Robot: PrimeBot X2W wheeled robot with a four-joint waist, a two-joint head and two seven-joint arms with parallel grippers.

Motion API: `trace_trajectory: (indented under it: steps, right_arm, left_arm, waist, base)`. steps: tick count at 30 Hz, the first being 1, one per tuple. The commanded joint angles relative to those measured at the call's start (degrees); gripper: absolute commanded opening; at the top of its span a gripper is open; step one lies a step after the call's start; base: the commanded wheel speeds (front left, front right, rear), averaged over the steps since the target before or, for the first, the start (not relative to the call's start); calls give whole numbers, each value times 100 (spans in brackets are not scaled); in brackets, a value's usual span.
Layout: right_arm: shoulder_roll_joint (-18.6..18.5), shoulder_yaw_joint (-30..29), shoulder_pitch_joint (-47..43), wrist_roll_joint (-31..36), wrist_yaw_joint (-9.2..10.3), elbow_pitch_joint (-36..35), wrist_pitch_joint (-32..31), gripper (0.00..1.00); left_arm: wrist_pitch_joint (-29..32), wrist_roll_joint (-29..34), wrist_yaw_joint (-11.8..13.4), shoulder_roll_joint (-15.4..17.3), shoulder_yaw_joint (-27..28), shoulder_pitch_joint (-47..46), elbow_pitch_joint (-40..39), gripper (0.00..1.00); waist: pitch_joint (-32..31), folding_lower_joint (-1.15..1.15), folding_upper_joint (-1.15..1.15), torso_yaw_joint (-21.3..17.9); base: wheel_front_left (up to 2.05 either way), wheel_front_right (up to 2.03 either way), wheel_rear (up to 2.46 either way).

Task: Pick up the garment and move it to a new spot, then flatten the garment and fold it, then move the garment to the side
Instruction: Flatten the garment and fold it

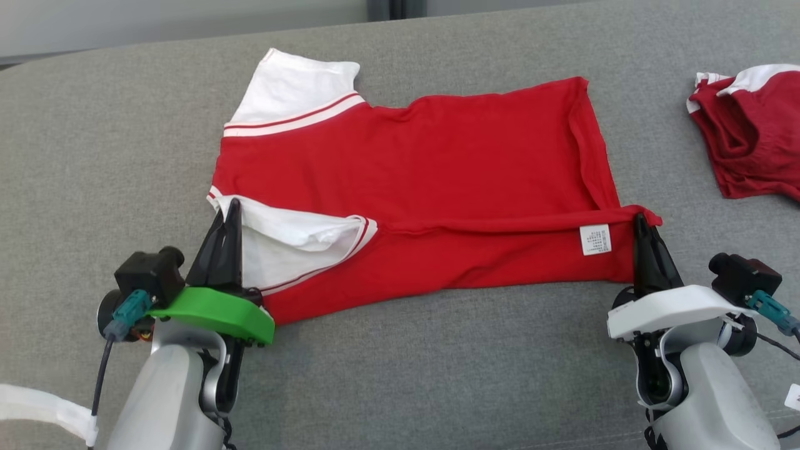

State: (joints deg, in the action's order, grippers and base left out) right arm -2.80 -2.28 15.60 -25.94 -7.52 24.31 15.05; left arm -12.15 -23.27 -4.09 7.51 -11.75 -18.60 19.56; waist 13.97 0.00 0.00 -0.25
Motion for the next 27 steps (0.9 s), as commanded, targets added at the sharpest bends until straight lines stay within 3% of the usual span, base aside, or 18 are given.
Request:
trace_trajectory:
  steps: [1, 8, 9, 10, 11, 12, 20, 27]
  right_arm:
    - [-19, 27, 128, 51, 7, 39, 16, 0]
    - [-19, 113, 369, 44, 7, 255, 16, 0]
    - [-19, 135, 398, 29, 7, 313, 17, 31]
    - [-19, 155, 432, 37, 7, 343, 17, 80]
    - [-19, 166, 480, 60, 7, 369, 17, 100]
    - [-20, 166, 512, 83, 7, 359, 17, 100]
    - [-17, -47, 317, 286, 7, -60, 17, 100]
    - [-17, -107, -220, 747, 7, -286, 16, 100]
  left_arm:
    - [-59, 71, -28, 11, 9, -213, 125, 0]
    - [-251, 162, -42, -60, 23, -813, 731, 0]
    - [-267, 193, -22, -65, 34, -880, 809, 13]
    - [-274, 212, -6, -80, 56, -918, 851, 45]
    - [-292, 247, 4, -96, 72, -955, 893, 63]
    - [-302, 257, 5, -115, 93, -966, 915, 100]
    - [-302, 392, -96, -233, 412, -541, 267, 100]
    - [-297, 249, -173, -216, 606, 444, -161, 100]
  waist:
    - [181, 0, 0, -55]
    - [300, 0, 0, -53]
    - [308, 0, 0, -57]
    - [312, 0, 0, -60]
    - [315, 0, 0, -65]
    - [314, 0, 0, -66]
    - [99, 0, 0, -19]
    - [-346, 0, 0, 39]
  base:
    - [0, 0, 0]
    - [0, 0, 0]
    - [0, 0, 0]
    - [0, 0, 0]
    - [0, 0, 0]
    - [0, 0, 0]
    - [0, 0, 0]
    - [0, 0, 0]
